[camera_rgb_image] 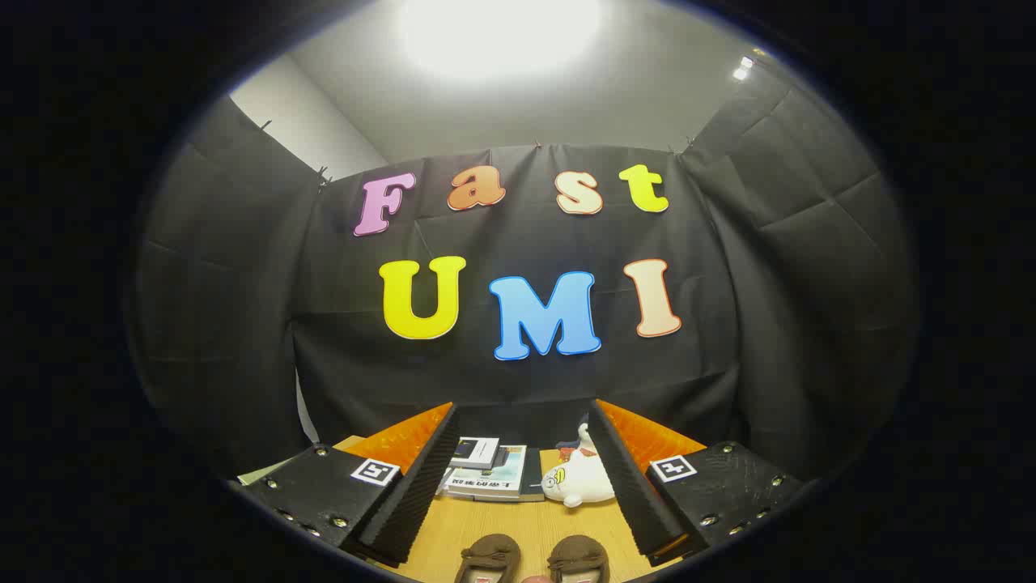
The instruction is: Open the storage box then place both shoes into the box .Put the left shoe in first, then the right shoe, with the right side of both shoes facing outward in a uniform manner.
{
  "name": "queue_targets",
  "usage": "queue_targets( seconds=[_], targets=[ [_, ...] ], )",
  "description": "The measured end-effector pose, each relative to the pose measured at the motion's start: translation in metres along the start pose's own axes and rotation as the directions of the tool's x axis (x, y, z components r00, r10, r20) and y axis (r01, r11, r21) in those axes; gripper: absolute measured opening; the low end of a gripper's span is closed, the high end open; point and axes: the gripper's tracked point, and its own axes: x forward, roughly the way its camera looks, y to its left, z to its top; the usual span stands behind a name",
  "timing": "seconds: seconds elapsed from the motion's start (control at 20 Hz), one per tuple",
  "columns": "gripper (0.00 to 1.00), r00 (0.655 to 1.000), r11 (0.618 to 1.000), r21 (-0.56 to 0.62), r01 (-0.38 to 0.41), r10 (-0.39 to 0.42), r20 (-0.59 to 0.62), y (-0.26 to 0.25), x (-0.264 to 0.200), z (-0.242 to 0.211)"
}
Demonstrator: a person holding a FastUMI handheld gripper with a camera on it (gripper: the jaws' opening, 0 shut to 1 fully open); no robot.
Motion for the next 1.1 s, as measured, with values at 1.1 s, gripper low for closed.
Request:
queue_targets(
  seconds=[1.1],
  targets=[
    [0.97, 0.999, 1.0, 0.018, -0.026, 0.026, -0.029, 0.012, -0.006, -0.017]
  ],
)
